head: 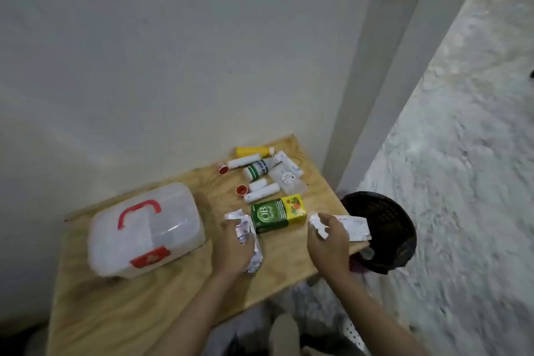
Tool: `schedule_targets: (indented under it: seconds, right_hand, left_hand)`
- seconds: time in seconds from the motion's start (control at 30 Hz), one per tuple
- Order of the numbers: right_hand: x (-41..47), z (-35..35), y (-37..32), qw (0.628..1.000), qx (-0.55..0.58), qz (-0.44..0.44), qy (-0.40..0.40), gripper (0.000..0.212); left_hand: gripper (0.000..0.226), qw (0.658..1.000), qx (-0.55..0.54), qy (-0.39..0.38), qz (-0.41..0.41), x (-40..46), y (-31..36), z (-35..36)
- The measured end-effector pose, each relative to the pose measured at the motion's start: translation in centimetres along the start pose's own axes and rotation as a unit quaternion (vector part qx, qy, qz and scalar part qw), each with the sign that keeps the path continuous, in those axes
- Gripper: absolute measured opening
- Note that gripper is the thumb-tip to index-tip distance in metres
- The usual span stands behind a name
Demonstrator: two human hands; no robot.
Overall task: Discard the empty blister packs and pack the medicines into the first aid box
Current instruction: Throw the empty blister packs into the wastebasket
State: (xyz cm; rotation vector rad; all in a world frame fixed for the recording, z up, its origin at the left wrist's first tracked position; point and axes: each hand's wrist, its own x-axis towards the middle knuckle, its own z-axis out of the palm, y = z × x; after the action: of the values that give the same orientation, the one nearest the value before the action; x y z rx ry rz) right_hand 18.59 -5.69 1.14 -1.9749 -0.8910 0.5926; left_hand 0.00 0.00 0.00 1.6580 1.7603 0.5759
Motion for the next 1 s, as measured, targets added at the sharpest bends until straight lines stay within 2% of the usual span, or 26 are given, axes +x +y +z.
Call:
schedule_targets:
  seconds: [0.17,0.27,0.33,0.4,0.53,0.73,1.0]
  right_hand:
    - [1.6,-0.2,0.8,0.999,-0.034,0.000,-0.003,0.033]
    - [2.7,-0.2,1.3,0.990,-0.129,0.003,0.048,0.032]
    - [2.9,-0.1,2.2,0.978,-0.179,0.077,0.076,0.034]
    - [2.6,0.2,3.2,0.965,-0.200,0.151,0.072,0.042]
    - [1.9,1.2,4.5,0.960,-0.174,0.209,0.065,0.053]
    - [1.8,1.7,5.1,0.956,-0.159,0.235,0.069,0.055]
    - [1.9,1.5,5.8,0.961,-0.124,0.236,0.078,0.060]
  left_hand:
    - [0.057,0.997,0.041,-0.056,-0.043,-1.4,-2.3,1.1]
    - [0.063,0.993,0.078,-0.071,-0.050,-1.5,-2.7,1.4]
    - [0.063,0.993,0.079,-0.066,-0.057,-1.4,-3.1,1.5]
    - [0.064,0.994,0.054,-0.062,-0.067,-1.2,-3.1,1.3]
    - [0.064,0.994,0.020,-0.079,-0.070,-0.8,-2.9,0.9]
    - [0.058,0.996,-0.003,-0.065,-0.053,-0.7,-2.9,0.8]
    - [0.066,0.996,-0.050,-0.045,-0.063,-1.1,-4.1,1.5]
